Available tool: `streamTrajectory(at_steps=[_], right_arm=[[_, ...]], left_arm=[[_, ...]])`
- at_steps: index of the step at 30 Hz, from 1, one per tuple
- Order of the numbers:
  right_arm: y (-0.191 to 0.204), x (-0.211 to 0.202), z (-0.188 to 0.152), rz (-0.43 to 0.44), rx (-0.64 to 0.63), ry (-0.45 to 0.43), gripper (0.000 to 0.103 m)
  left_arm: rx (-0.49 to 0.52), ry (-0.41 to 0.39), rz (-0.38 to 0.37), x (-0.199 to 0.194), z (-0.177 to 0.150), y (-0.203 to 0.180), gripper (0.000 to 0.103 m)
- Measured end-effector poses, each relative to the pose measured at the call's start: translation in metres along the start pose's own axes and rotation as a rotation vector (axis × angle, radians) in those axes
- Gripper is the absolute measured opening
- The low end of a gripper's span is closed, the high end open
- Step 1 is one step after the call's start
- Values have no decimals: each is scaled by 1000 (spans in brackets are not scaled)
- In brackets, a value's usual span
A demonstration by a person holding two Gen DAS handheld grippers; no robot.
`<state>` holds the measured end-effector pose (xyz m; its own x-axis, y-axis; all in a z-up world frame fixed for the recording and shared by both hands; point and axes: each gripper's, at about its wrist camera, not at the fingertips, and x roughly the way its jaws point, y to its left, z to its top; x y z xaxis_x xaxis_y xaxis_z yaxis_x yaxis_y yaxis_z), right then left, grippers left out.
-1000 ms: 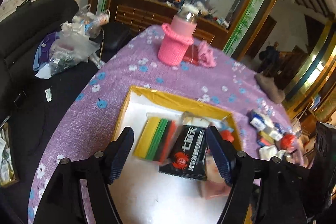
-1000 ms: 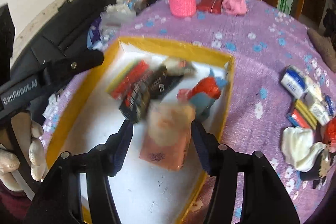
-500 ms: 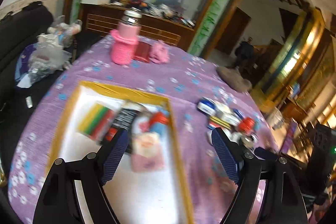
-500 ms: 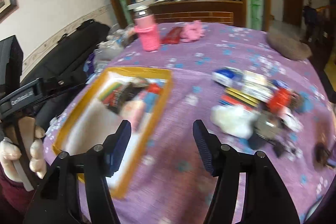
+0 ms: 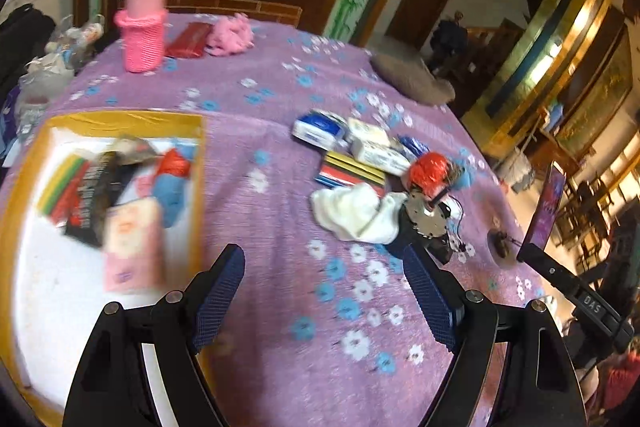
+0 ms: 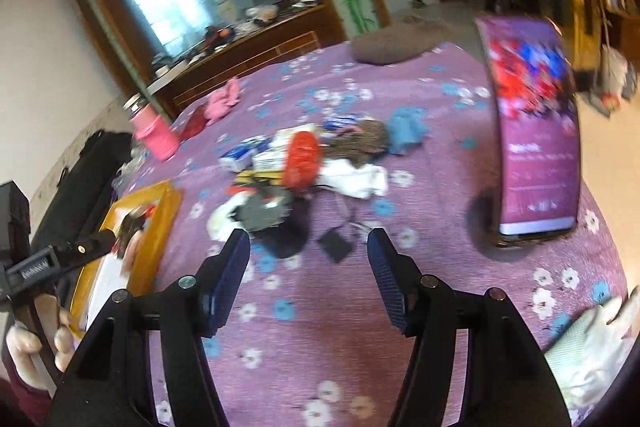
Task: Organize soft objects
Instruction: 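Reach and grasp the white cloth on the table with the left tool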
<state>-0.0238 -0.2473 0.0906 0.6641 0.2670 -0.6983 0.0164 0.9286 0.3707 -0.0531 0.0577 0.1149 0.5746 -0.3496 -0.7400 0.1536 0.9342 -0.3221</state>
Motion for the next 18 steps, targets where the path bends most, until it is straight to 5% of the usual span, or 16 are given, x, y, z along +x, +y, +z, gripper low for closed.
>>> streamTrajectory(at_steps=[4, 7, 11, 12, 15, 18], right_arm=[[-20, 2, -4, 14, 47, 6, 60], [-25, 4, -7, 21, 58, 13, 60], [-29, 8, -10, 27, 65, 22, 60], [-29, 9, -10, 27, 64, 23, 60], [-27, 8, -11, 26, 58, 23, 60], [-25, 8, -11, 28, 50, 29, 60]], left_arm=[[-2, 69, 14, 56, 13, -18, 81], [-101, 104, 5, 98, 36, -16, 80], [-63, 83, 125, 133, 54, -24, 79], [-27, 97, 160, 143, 55, -29, 74], [28, 201, 171, 165, 46, -35, 30], [129, 232, 165, 155, 31, -44, 29]])
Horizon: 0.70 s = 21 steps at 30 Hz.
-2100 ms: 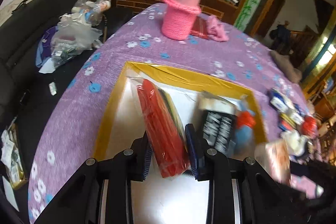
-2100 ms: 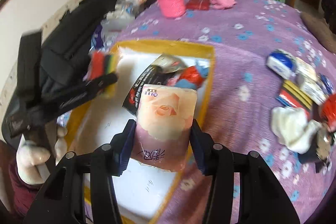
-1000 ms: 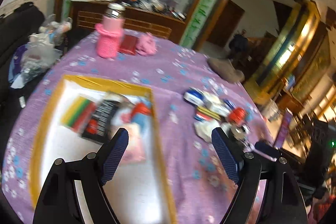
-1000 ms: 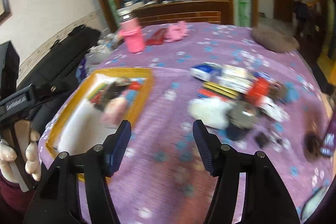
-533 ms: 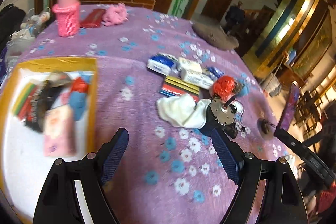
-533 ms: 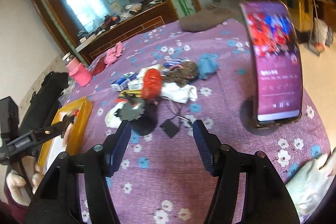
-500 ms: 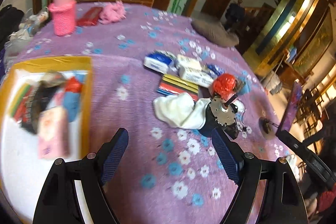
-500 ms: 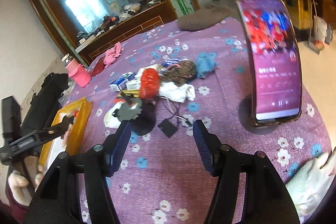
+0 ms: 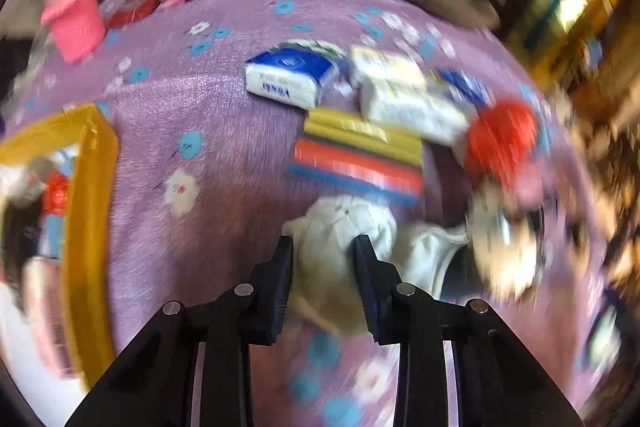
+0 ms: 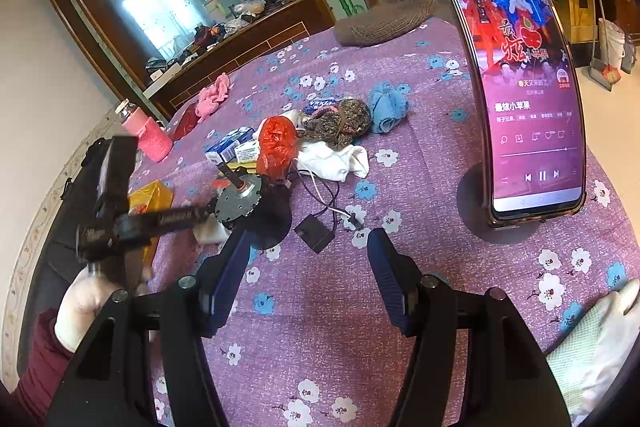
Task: Organize soft objects
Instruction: 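Reach and grasp the white cloth on the table with the left tool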
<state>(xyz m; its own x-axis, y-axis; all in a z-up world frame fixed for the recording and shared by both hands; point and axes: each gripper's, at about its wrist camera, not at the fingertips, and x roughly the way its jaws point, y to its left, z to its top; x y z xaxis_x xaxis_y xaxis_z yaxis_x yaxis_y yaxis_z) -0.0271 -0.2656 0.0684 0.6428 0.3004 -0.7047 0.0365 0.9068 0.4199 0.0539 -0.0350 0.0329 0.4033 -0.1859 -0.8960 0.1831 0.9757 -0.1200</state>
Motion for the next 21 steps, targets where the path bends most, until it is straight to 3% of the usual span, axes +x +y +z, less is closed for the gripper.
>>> streamTrajectory(at_steps=[3, 5, 7, 9, 13, 17, 21], right_arm=[[0, 1, 0, -2, -6, 14, 60], [0, 1, 0, 3, -9, 22, 60], [1, 2, 2, 7, -11, 26, 60], [3, 3, 7, 17, -6, 27, 60], [7, 3, 16, 43, 12, 32, 60], [14, -2, 31, 45, 6, 32, 60], [16, 0, 57, 57, 21, 43, 60]], left_arm=[[57, 59, -60, -21, -23, 3, 30], [63, 50, -102, -38, -34, 9, 37], [44, -3, -114, -55, -39, 16, 62], [41, -59, -92, -64, -41, 20, 73], [63, -78, -88, -58, -42, 14, 75], [154, -122, -51, -36, -42, -2, 76], [167, -119, -75, -20, -41, -12, 76]])
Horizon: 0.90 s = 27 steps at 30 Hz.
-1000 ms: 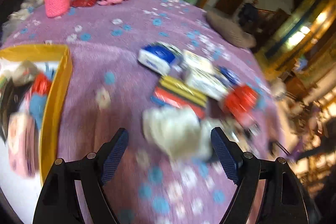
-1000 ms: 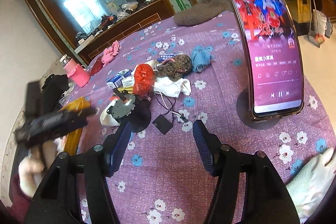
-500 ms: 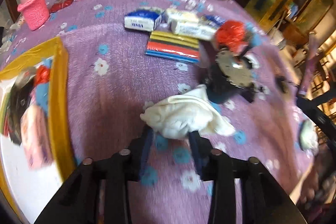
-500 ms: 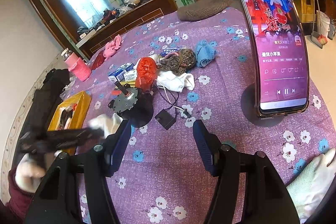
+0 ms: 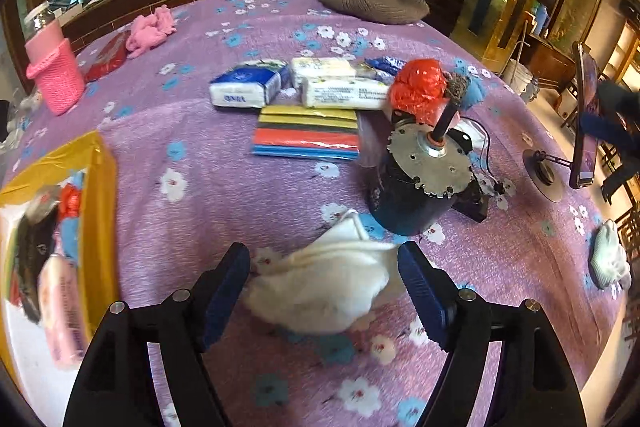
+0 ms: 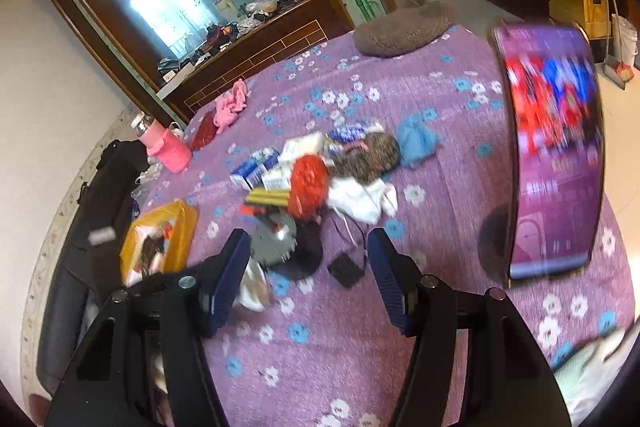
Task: Organize soft objects
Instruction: 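Reach and grasp the white cloth on the table with the left tool, then lift white cloth with left tool while right tool grasps the red plastic bag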
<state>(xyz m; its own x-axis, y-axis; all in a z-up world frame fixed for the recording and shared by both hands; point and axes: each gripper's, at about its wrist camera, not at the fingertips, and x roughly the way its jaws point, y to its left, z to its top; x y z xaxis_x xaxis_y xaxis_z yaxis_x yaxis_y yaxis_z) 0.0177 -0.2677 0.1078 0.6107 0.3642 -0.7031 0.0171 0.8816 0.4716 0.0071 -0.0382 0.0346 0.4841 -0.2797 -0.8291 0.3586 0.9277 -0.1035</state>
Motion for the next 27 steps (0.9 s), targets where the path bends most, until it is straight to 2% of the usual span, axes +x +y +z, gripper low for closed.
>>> streamTrajectory(at_steps=[5, 7, 14, 17, 20, 21, 22, 23, 24, 27], right_arm=[[-3, 24, 31, -37, 22, 41, 60], [-7, 44, 41, -12, 55, 88, 60], [10, 104, 51, -1, 41, 223, 60], [19, 119, 49, -35, 12, 241, 60], [26, 132, 47, -114, -25, 243, 60], [27, 136, 47, -135, -32, 242, 60], [27, 139, 46, -161, -38, 243, 55], [27, 141, 46, -179, -44, 243, 37], [28, 143, 46, -195, -52, 246, 26], [24, 136, 46, -183, -39, 226, 25]], left_arm=[[-22, 7, -32, 9, 1, 5, 76], [-40, 11, -45, 8, 1, 9, 76], [-86, 34, -76, 17, -1, 19, 76], [-93, 25, -78, 20, -2, 20, 76], [-89, 16, -62, 20, -4, 18, 72], [-84, 14, -52, 20, -4, 17, 55], [-75, 15, -43, 19, -5, 16, 32], [-78, 19, -60, 17, -5, 15, 26], [-93, 21, -79, 16, -6, 17, 23], [-121, -16, -99, 1, -8, 20, 21]])
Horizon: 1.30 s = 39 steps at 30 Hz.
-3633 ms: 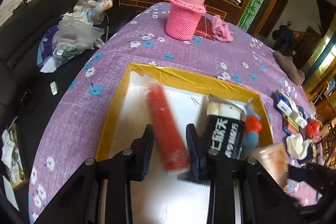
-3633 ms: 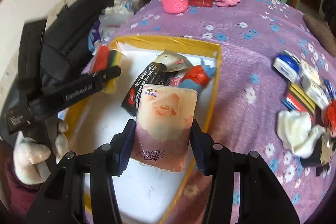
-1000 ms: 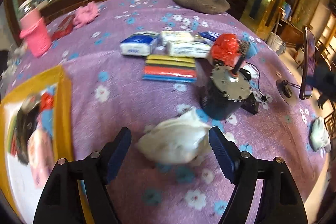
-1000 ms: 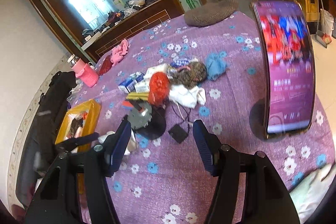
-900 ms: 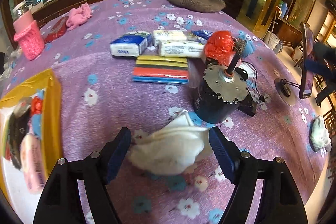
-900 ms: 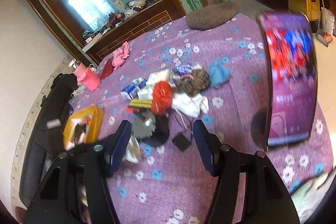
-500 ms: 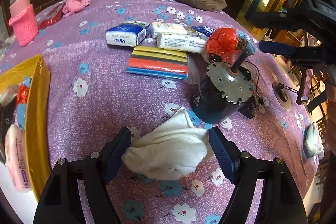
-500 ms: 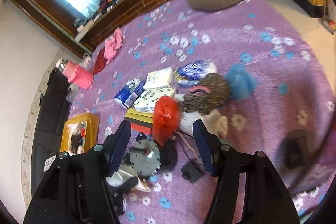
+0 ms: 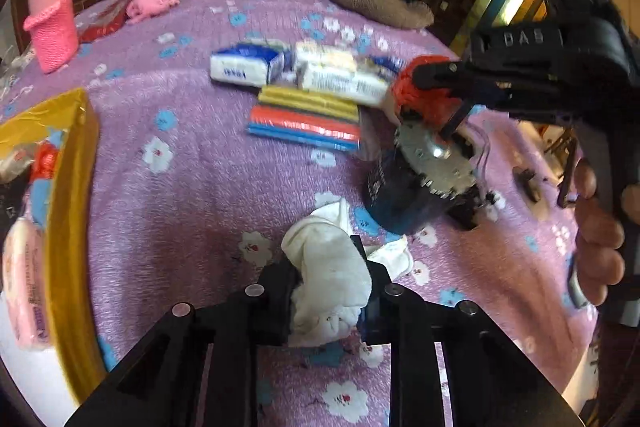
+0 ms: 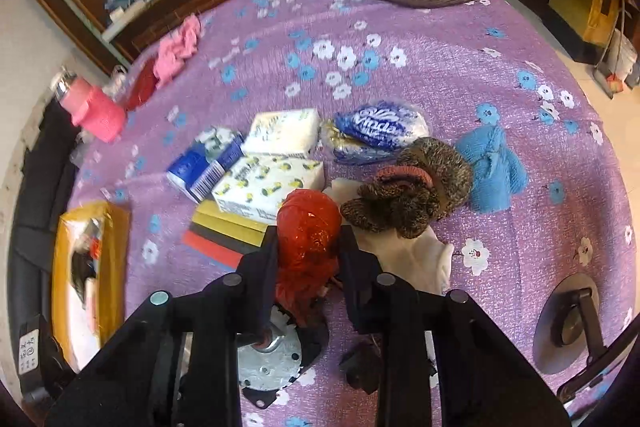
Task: Organize soft objects
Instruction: 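Lift white cloth with left tool while right tool grasps the red plastic bag, then lower the white cloth and red bag into the box and open both tools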
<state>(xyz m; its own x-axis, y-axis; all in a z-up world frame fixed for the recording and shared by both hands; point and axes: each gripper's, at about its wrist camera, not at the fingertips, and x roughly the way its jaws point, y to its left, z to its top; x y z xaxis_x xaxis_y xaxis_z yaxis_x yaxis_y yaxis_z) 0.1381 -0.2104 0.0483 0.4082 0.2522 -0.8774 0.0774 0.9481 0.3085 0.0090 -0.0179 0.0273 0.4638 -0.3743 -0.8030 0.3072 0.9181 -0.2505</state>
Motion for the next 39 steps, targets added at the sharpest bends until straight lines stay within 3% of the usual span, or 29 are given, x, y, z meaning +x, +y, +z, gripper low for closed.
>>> streamTrajectory(at_steps=[7, 11, 17, 22, 30, 39], right_arm=[[11, -54, -6, 28, -26, -131, 25], [29, -78, -18, 67, -64, -164, 25], [76, -91, -49, 148, -159, -155, 25], [126, -77, -73, 216, -249, -100, 26], [199, -29, -98, 322, -329, 34, 26], [271, 23, -126, 402, -400, 187, 26]], left_arm=[[-64, -119, -82, -62, -5, 8, 21], [-106, -182, -78, -102, -15, 25, 21], [-188, -248, 65, -160, -44, 87, 21], [-311, -232, 220, -187, -70, 159, 21], [-409, -175, 314, -187, -74, 219, 22], [-435, -116, 341, -142, -28, 256, 23]])
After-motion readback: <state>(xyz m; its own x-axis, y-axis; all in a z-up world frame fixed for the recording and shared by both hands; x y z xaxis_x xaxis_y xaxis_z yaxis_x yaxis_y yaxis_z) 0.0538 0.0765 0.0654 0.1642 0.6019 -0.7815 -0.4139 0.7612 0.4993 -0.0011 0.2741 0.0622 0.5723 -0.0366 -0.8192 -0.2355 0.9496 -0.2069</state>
